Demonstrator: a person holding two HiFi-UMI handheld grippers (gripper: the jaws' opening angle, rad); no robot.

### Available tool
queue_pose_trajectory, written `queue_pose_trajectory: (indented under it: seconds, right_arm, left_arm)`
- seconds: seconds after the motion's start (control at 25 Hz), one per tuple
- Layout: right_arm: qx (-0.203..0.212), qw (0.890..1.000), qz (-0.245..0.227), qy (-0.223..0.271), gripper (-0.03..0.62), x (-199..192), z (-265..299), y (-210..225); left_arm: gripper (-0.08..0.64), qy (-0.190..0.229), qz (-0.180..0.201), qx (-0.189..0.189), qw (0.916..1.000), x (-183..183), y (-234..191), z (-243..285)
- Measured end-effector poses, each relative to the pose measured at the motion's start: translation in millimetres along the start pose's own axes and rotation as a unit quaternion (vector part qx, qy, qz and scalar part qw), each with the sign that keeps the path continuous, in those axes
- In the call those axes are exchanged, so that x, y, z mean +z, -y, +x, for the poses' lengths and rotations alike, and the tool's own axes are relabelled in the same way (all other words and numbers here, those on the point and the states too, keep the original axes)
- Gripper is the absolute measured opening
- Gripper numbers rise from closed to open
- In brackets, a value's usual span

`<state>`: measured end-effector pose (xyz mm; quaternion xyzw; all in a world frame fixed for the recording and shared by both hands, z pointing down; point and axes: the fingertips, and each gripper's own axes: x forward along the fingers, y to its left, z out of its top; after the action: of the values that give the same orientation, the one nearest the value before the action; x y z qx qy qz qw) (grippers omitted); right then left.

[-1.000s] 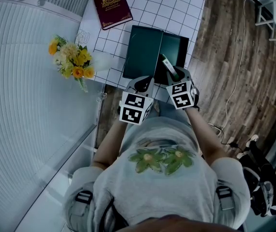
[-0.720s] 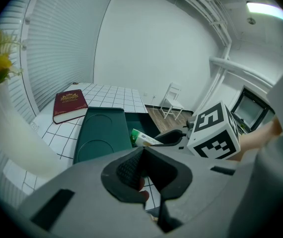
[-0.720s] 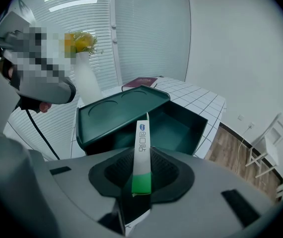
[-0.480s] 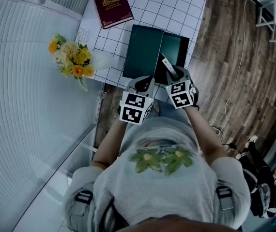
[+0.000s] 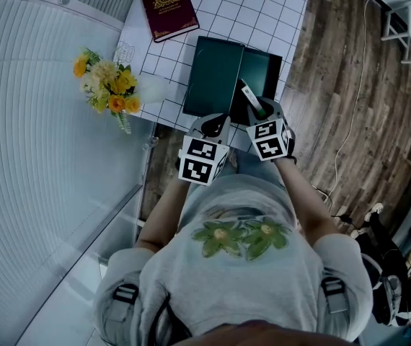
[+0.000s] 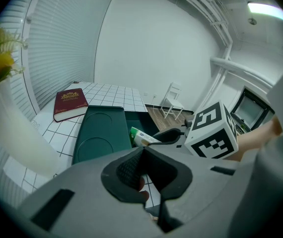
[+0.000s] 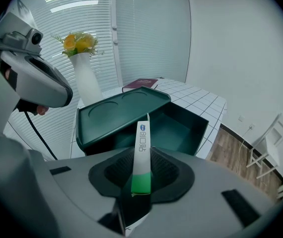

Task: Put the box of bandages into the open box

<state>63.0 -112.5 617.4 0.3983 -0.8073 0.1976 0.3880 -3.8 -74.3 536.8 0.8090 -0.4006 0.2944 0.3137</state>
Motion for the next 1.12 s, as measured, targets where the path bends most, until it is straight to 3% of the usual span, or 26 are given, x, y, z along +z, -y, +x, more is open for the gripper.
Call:
queue_pose_trajectory:
  seconds: [0.36, 0.68, 1.12]
  right_arm:
    - [0.02, 1.0, 0.0, 0.007, 0.094, 4.5, -8.9, -5.6]
    - [0.005, 1.0, -0.001, 0.022, 0.094, 14.5, -33.3, -4.4]
    - [0.0, 0.995, 0.032, 0.099, 0.018, 34.0, -81.5, -4.2]
  left_arm:
    - [0.007, 0.012, 0.012, -0.001, 0.9999, 8.9, 4.1, -4.6]
    - [0.007, 0.021, 0.033, -0.018, 0.999, 19.9, 24.0, -10.4]
    - [0.007, 0.026, 0.044, -0.024, 0.9984, 25.4, 33.4, -14.4]
